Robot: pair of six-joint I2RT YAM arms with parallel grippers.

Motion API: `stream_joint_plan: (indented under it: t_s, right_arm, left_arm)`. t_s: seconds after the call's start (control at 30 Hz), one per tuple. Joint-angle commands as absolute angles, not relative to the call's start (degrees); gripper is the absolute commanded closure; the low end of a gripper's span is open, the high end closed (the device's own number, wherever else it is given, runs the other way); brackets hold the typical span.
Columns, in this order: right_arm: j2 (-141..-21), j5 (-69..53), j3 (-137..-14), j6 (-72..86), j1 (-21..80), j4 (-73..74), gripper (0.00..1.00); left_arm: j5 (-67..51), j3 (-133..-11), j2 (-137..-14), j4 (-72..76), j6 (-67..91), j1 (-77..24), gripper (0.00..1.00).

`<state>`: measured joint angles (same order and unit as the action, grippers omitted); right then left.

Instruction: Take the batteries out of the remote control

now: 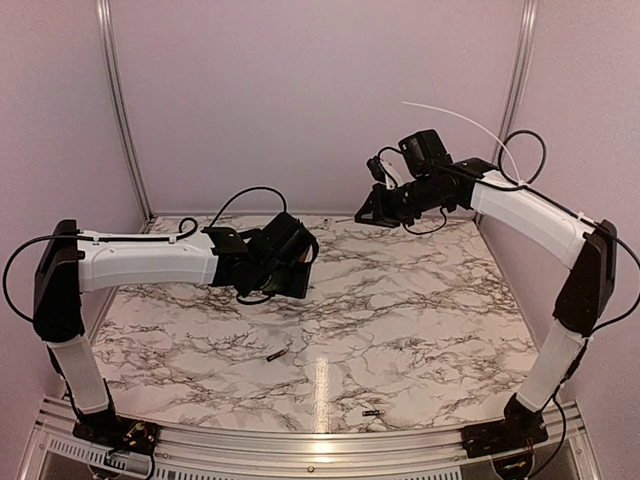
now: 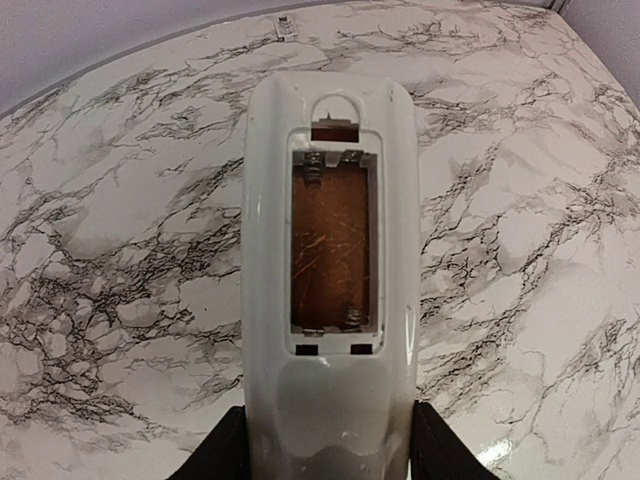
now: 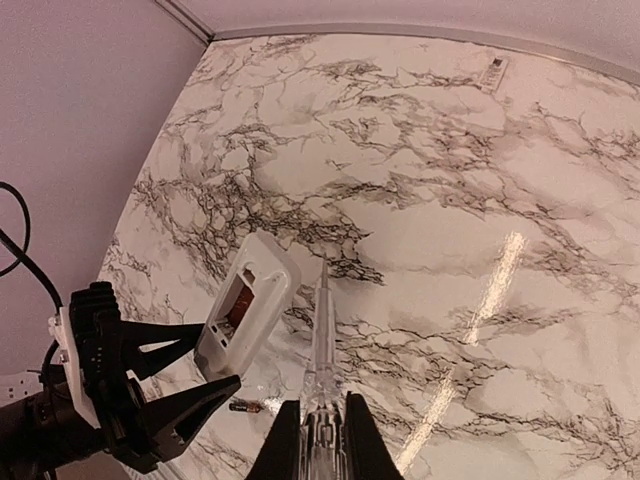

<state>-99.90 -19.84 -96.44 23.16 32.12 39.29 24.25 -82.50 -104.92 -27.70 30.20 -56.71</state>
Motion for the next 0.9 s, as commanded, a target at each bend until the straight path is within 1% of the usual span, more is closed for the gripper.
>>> stream_joint_plan:
  t_s: [0.0, 0.23, 0.5, 0.77, 0.87]
  right_arm:
    - [-96.15, -13.68, -98.27, 21.42, 31.75, 39.67, 1.0]
    - [-92.59, -9.05, -95.95, 19.57, 31.73, 39.89, 1.0]
    - [-91.34, -8.36, -95.45, 16.87, 31.73, 40.01, 1.0]
    - [-93.31, -9.1, -98.89, 15.26, 31.74, 40.5, 1.0]
    - [-93.92, -9.29, -99.57, 15.21, 31.73, 40.86, 1.0]
  left_arm:
    - [21.46, -78.48, -102.34, -29.9, 31.79, -54.79, 0.71]
    - [17.31, -69.51, -97.72, -28.74, 31.68, -49.92, 0.71]
    - [12.61, -59.6, -95.95, -25.09, 28.07, -43.92, 0.68]
    - [10.26, -55.14, -98.62, -21.15, 30.63, -43.33, 0.68]
    - [10.49, -54.57, -99.3, -20.91, 32.07, -43.29, 0.66]
